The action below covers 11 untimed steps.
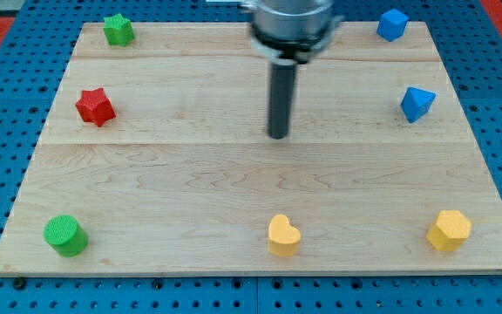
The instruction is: Push the red star towards the red circle
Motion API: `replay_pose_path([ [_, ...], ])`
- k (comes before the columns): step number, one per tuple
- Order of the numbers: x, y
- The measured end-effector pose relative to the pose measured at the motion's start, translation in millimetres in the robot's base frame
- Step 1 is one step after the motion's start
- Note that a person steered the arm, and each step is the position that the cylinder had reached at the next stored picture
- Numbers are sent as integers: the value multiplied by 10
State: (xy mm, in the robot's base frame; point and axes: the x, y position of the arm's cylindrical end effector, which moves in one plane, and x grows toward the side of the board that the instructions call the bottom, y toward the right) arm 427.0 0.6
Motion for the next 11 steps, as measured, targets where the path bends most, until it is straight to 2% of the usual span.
replay_pose_path([
  [2,20,-2156],
  [3,-101,-2901],
  [4,-404,-2747],
  [5,-609,-1834],
  [6,-634,-1497],
  [7,-401,-2070],
  [8,92,-2189],
  [9,-109,-1618],
  [11,-1269,-310],
])
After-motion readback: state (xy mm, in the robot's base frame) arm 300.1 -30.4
